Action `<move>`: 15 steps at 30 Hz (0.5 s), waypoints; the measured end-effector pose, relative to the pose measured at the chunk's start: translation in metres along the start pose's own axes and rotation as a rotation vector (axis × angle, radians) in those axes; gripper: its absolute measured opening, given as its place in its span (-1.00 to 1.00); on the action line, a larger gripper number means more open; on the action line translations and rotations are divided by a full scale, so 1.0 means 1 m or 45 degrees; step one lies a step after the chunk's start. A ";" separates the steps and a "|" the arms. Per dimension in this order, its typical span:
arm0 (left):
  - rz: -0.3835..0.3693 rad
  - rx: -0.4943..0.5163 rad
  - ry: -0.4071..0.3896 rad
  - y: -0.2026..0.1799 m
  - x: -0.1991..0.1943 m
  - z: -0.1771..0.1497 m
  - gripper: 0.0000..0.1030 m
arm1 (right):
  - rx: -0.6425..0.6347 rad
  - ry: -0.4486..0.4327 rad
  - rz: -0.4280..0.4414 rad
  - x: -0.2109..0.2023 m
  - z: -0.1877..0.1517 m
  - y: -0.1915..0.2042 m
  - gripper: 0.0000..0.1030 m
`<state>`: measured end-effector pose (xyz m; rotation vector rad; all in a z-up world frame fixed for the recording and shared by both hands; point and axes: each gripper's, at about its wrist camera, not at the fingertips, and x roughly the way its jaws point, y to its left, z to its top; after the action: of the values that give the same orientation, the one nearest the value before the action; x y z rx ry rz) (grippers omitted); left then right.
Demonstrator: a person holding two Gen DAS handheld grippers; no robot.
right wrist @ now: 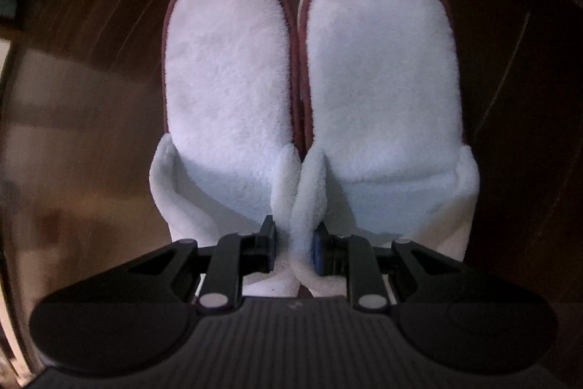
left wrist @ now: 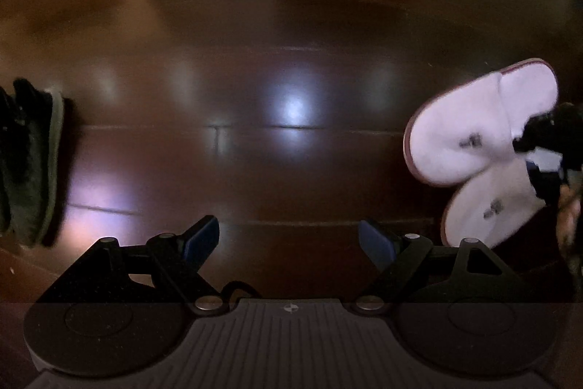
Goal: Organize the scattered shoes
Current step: 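Lift the slipper pair with the right tool, carry and set it down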
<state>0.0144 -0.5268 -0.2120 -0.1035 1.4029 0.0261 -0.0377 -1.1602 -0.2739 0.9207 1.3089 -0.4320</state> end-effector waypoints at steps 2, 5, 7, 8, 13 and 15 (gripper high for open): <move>-0.004 0.001 0.032 -0.009 0.005 -0.009 0.71 | 0.035 -0.012 0.012 0.001 0.013 -0.020 -0.59; 0.003 0.015 0.068 -0.019 0.019 -0.012 0.71 | 0.089 -0.026 0.030 0.006 0.030 -0.050 -0.59; 0.001 0.048 0.024 -0.034 0.028 -0.001 0.71 | 0.134 -0.032 0.041 0.010 0.042 -0.073 -0.59; -0.001 0.064 0.002 -0.041 0.029 0.005 0.71 | 0.152 -0.033 0.046 0.012 0.047 -0.083 -0.59; -0.017 0.082 -0.116 -0.065 0.040 0.035 0.71 | 0.249 -0.046 0.052 0.021 0.068 -0.130 -0.59; -0.025 0.048 -0.129 -0.065 0.042 0.040 0.71 | 0.308 -0.068 0.050 0.024 0.079 -0.156 -0.58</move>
<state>0.0656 -0.5900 -0.2434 -0.0834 1.3009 -0.0116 -0.0973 -1.3085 -0.3492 1.1266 1.2047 -0.5894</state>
